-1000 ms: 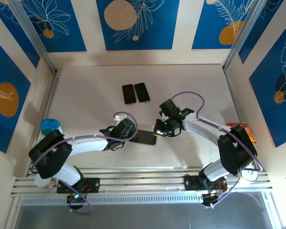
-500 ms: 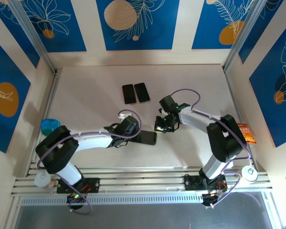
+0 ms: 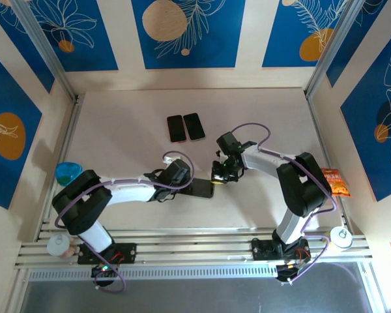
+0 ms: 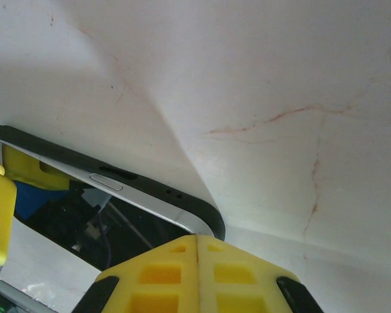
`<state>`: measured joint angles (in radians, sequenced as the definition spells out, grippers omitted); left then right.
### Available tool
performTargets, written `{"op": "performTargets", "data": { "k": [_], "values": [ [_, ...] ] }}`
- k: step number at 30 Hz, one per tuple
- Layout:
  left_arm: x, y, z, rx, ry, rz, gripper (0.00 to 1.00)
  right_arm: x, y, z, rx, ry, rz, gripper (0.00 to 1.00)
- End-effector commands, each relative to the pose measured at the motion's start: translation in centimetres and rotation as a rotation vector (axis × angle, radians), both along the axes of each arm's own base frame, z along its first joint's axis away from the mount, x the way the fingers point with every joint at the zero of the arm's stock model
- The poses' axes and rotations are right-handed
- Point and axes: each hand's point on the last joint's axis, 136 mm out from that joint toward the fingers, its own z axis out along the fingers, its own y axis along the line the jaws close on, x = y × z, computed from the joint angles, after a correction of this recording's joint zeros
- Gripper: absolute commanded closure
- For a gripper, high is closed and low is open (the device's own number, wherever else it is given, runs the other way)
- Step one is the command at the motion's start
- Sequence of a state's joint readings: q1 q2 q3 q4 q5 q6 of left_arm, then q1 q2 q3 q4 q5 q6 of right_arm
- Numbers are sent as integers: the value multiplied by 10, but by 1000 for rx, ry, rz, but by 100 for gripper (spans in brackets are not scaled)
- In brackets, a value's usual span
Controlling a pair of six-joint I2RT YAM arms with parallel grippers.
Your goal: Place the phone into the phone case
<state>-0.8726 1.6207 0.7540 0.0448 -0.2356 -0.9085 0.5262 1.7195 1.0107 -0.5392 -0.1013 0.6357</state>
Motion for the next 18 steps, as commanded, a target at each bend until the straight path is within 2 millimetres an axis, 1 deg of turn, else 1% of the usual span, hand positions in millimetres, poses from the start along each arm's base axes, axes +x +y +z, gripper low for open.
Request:
{"op": "performTargets", "data": {
  "k": [1, 5, 10, 18],
  "values": [
    [-4, 2, -8, -3, 21, 0, 68, -9, -1, -20, -57, 40, 43, 100],
    [-7, 5, -13, 6, 32, 4, 68, -24, 1, -43, -129, 78, 96, 100],
    [-11, 12, -21, 11, 41, 20, 68, -49, 4, -73, -208, 146, 147, 100],
    [-15, 17, -31, 20, 59, 27, 69, -79, -1, -107, -271, 233, 160, 100]
  ]
}}
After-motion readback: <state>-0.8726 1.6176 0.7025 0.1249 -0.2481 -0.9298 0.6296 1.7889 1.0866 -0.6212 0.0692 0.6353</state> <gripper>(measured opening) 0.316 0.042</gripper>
